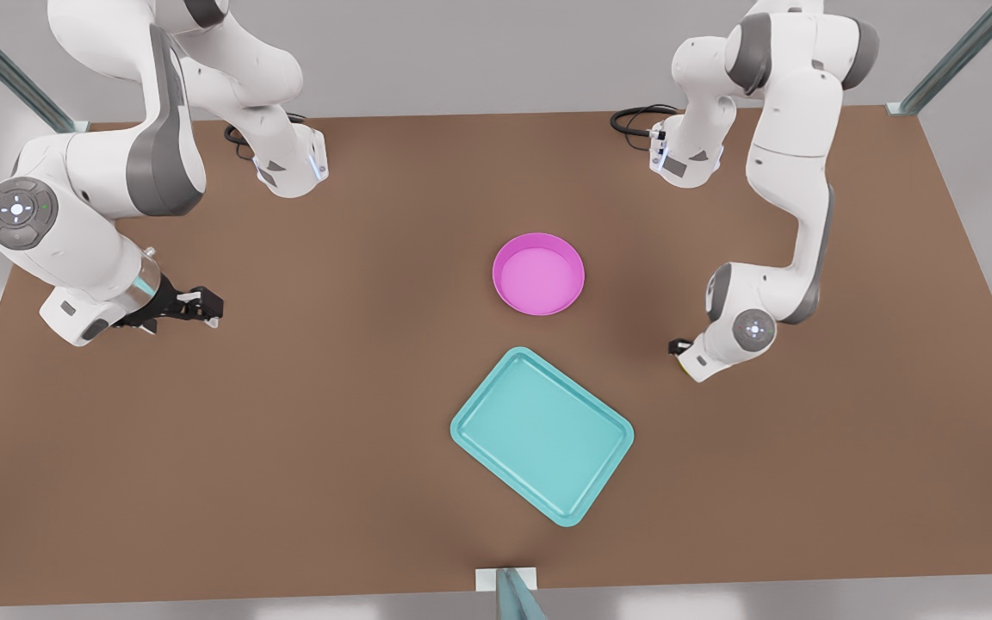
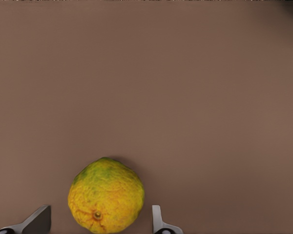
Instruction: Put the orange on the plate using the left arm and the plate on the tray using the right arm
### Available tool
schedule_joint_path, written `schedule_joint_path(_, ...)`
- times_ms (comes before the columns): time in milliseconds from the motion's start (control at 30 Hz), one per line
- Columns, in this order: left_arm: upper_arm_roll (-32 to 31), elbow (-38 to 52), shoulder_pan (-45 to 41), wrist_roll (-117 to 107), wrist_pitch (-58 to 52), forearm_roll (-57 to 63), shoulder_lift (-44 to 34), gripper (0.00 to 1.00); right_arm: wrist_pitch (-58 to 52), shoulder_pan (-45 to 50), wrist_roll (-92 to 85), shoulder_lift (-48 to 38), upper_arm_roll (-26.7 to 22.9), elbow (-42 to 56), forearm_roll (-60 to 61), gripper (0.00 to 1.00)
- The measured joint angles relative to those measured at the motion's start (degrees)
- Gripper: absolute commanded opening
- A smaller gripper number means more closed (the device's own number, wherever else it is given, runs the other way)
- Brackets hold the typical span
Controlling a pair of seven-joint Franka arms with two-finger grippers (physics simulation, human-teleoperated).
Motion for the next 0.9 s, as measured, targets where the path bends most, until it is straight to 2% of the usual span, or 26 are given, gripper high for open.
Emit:
schedule_joint_path(267, 0.0, 0.01, -0.12, -0.55, 3.04, 0.1, 2.83, 1.0, 0.03, -0.01, 0.02, 0.0, 0.07, -0.02, 0.0, 1.0)
schedule_joint_path(300, 0.0, 0.02, -0.12, -0.65, 2.93, 0.16, 2.74, 0.73, 0.04, 0.0, 0.02, 0.02, 0.08, -0.02, -0.01, 1.0)
schedule_joint_path(333, 0.0, 0.02, -0.12, -0.79, 2.8, 0.25, 2.68, 0.66, 0.04, 0.01, 0.02, 0.04, 0.08, -0.02, 0.0, 1.0)
schedule_joint_path(500, 0.02, 0.13, -0.13, -1.55, 2.51, 0.62, 2.6, 0.66, 0.01, -0.01, 0.02, 0.04, 0.09, -0.02, 0.01, 1.0)
schedule_joint_path(667, -2.42, 3.35, -2.62, -3.37, -0.99, 0.65, -2.58, 0.66, -0.05, 0.0, 0.0, 0.01, 0.09, -0.02, 0.01, 1.0)
schedule_joint_path(700, -4.2, 3.91, -4.5, -4.16, -2.75, 0.64, -3.78, 0.66, -0.06, 0.0, 0.0, 0.02, 0.09, -0.02, 0.01, 1.0)
schedule_joint_path(833, -6.76, 7.47, -21.97, -9.87, -10.41, 0.43, -4.44, 0.67, -0.09, 0.0, -0.01, 0.08, 0.09, -0.02, 0.02, 1.0)
schedule_joint_path(900, -8.62, 7.89, -25.16, -12.96, -13.3, -0.86, -4.02, 0.67, -0.1, 0.0, -0.01, 0.09, 0.09, -0.02, 0.02, 1.0)
